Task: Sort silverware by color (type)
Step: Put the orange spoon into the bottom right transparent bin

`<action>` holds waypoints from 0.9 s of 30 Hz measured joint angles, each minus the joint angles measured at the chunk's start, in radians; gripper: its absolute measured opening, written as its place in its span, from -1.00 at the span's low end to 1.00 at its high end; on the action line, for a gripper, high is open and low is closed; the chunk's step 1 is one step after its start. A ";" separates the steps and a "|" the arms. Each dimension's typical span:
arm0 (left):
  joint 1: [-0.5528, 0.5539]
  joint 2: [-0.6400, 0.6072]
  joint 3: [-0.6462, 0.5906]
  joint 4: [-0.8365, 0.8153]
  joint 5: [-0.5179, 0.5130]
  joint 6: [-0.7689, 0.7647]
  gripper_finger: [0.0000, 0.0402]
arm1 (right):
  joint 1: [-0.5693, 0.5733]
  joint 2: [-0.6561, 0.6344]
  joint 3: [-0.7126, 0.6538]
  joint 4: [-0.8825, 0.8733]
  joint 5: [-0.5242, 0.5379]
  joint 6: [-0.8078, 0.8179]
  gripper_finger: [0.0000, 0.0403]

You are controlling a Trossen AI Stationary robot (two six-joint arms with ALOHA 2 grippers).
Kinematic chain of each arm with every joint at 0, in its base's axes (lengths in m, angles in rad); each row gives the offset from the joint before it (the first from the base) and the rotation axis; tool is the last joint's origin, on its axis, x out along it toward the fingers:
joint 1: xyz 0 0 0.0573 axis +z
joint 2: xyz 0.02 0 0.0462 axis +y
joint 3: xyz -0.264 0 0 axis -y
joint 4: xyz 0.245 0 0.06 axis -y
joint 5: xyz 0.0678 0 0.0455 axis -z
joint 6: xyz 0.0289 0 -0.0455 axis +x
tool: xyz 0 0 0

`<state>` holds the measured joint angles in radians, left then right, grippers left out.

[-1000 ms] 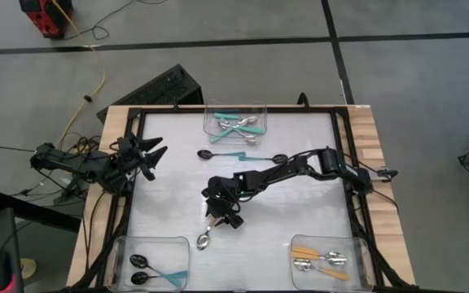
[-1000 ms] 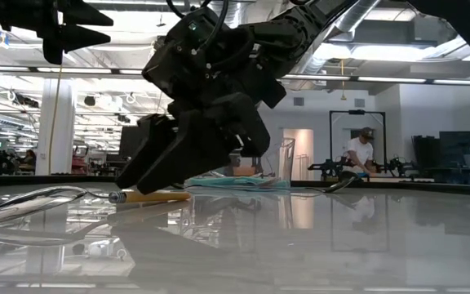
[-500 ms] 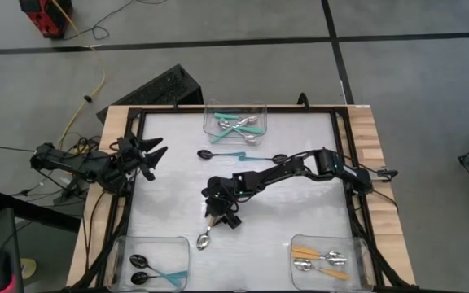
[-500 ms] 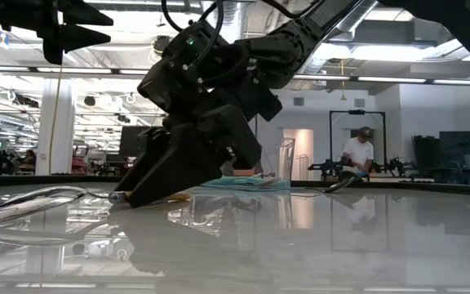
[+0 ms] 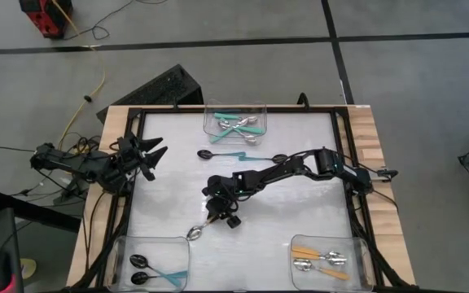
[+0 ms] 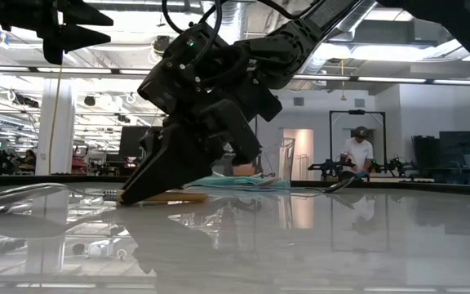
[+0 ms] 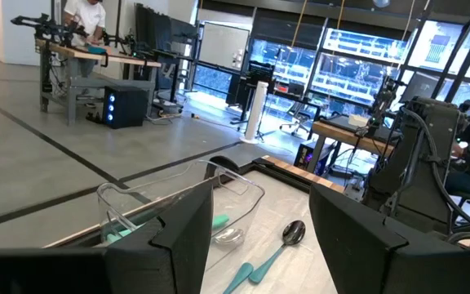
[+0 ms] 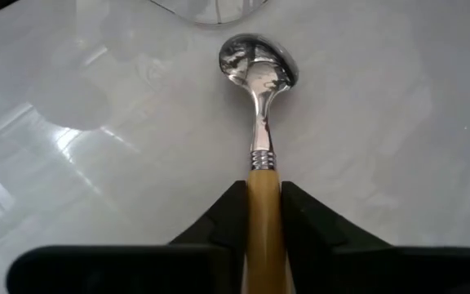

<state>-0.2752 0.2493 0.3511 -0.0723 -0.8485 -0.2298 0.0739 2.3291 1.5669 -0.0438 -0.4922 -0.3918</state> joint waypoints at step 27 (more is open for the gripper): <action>0.000 0.000 0.000 0.000 0.000 0.001 -0.06 | -0.030 -0.006 0.001 -0.100 0.011 0.157 -0.57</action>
<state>-0.2749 0.2493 0.3511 -0.0723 -0.8486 -0.2287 0.0444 2.3233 1.5681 -0.1441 -0.4812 -0.2347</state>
